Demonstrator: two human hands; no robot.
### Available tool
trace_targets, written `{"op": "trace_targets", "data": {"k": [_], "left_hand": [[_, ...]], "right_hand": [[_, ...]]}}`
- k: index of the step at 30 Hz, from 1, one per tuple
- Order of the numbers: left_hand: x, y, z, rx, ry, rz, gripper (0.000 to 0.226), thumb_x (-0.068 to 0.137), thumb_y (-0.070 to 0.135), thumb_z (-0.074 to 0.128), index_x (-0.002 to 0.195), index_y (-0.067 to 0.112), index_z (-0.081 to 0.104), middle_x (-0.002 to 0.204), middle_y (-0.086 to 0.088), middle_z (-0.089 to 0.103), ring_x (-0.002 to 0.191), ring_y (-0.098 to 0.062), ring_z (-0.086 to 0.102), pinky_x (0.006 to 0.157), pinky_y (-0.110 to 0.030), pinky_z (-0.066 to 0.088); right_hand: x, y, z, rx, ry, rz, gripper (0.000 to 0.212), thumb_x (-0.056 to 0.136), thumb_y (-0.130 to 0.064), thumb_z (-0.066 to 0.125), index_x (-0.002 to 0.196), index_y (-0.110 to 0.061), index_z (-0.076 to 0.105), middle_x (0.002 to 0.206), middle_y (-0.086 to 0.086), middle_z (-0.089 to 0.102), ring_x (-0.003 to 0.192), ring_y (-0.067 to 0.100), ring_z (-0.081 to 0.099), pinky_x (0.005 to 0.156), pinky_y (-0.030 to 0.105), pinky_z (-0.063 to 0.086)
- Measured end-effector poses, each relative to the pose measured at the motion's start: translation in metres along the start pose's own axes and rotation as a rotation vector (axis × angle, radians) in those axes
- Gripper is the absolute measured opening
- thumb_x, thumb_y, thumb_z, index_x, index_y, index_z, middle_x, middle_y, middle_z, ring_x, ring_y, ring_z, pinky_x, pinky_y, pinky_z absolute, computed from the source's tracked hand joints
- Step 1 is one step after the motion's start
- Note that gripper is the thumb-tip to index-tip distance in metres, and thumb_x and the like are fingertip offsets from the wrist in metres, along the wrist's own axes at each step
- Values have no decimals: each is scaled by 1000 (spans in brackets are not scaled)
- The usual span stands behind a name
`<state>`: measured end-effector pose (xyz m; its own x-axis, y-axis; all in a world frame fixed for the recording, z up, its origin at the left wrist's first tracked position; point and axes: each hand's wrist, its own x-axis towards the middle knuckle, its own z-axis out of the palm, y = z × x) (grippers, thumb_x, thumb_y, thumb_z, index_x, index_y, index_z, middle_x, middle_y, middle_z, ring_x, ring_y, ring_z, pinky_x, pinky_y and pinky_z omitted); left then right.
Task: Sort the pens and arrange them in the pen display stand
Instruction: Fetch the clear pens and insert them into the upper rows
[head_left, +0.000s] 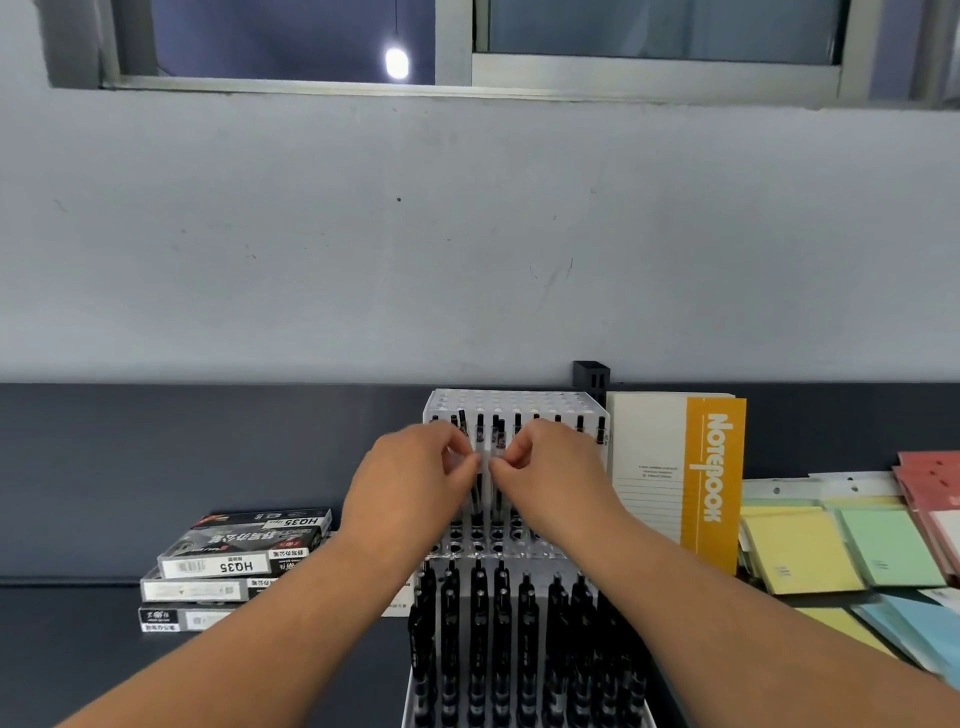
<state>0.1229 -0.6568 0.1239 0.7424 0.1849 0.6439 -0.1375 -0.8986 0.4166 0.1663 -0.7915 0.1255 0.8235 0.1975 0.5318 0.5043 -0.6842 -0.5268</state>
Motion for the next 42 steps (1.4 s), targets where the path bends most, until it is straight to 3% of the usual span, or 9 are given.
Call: {"op": "trace_targets", "data": {"k": [3,6,9,15,23,27,31,39,42], "left_hand": [[12,-1,-6,19,71,23,16,91,36,58,102,29,67,77,13,53,68,-6,53,61,-22,39],[26,1,-8,127,67,14,27,93,40,52,114,30,64,99,5,54,89,-14,56,72,-27,42],[39,4,-10,191,19,-34,30,91,44,51,114,30,64,116,3,55,101,-17,59,74,-29,45],[43,8,-4,326,-62,28,33,92,38,50,117,23,65,125,1,54,115,-19,52,86,-33,46],[28,6,0,366,32,149,35,95,40,43,126,30,57,124,11,61,118,-13,52,96,-29,35],[29,8,-4,322,76,163,27,95,41,46,115,35,63,115,15,64,116,-11,50,97,-29,29],[33,13,-9,209,25,125,17,92,34,54,96,30,71,98,13,72,99,-12,62,93,-33,43],[37,17,-6,184,-47,89,16,92,35,57,98,28,70,98,11,72,96,-13,64,91,-34,46],[37,15,-7,167,-44,90,16,92,34,57,99,28,70,98,11,72,96,-11,64,92,-33,45]], "right_hand": [[0,-4,1,-50,-16,-24,17,90,-29,60,75,-26,54,82,-9,63,76,5,55,56,15,35],[-1,-4,2,-23,-15,-18,13,90,-30,60,78,-25,56,80,-11,62,74,2,54,56,13,35],[-1,-3,1,-9,-29,-12,16,90,-30,61,76,-26,55,77,-13,59,69,-1,51,55,10,33],[0,1,1,15,-26,-11,15,90,-30,62,77,-25,56,73,-15,56,64,-3,51,51,9,32],[-1,2,0,22,-22,-26,17,91,-31,62,76,-27,54,74,-13,58,65,-1,53,52,9,34],[0,-1,1,-26,-15,-46,13,89,-27,61,78,-24,56,77,-11,60,72,3,53,57,16,38],[1,-1,1,-65,-22,-79,8,90,-26,59,84,-21,57,82,-7,62,80,10,55,67,23,41],[1,1,0,-66,-25,-72,9,90,-26,59,84,-19,57,84,-5,63,83,13,57,72,29,48],[2,0,2,-107,-26,-85,10,91,-27,57,85,-21,54,87,-4,63,86,14,56,71,28,44]]}}
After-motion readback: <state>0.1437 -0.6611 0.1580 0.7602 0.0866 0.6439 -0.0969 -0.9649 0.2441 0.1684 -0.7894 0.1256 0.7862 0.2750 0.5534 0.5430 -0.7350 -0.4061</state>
